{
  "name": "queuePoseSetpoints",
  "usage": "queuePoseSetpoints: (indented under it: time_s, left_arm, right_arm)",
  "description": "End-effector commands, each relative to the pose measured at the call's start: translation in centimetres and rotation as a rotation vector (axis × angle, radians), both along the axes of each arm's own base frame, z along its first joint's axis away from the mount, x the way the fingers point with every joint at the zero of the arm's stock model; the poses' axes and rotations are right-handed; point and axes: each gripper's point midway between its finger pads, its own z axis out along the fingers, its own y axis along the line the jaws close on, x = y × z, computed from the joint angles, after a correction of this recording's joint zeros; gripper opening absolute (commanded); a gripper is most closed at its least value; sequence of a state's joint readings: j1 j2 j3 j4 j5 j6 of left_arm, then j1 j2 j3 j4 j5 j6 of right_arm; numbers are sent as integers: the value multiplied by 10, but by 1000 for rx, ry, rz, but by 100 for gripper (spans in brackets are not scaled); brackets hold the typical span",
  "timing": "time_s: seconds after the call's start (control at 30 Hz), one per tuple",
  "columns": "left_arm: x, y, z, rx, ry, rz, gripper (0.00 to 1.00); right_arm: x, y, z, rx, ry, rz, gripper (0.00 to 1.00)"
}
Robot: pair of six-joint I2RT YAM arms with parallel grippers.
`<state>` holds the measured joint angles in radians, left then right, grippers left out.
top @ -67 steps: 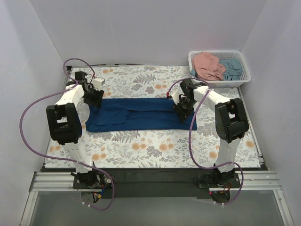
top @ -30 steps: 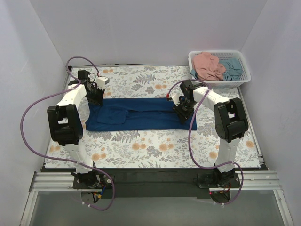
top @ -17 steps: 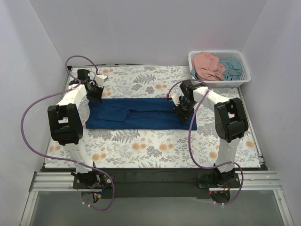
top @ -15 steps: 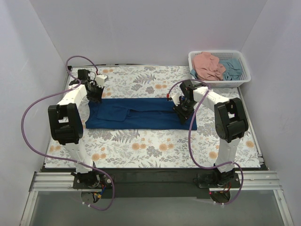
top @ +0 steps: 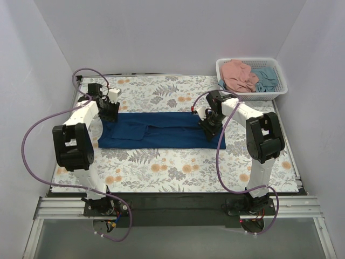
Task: Fold and stack the t-shirts
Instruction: Fold the tshirt
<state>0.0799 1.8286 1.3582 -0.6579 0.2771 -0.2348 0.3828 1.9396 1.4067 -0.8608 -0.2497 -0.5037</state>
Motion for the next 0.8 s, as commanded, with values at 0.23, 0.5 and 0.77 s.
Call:
queuePoseSetpoints:
  time_s: [0.23,0.5,0.77]
  left_arm:
    - [-81,-26,-3,-47,141,182,16]
    - [-96,-40,-42,76,188,177,14]
    - [-60,-18,-96,243,195,84,9]
  right_arm:
    - [24,6,19,-3,-75,19,38]
    - [4,-10,-23,-77,8,46,34]
    - [-75,4,-36,-28,130,112,33]
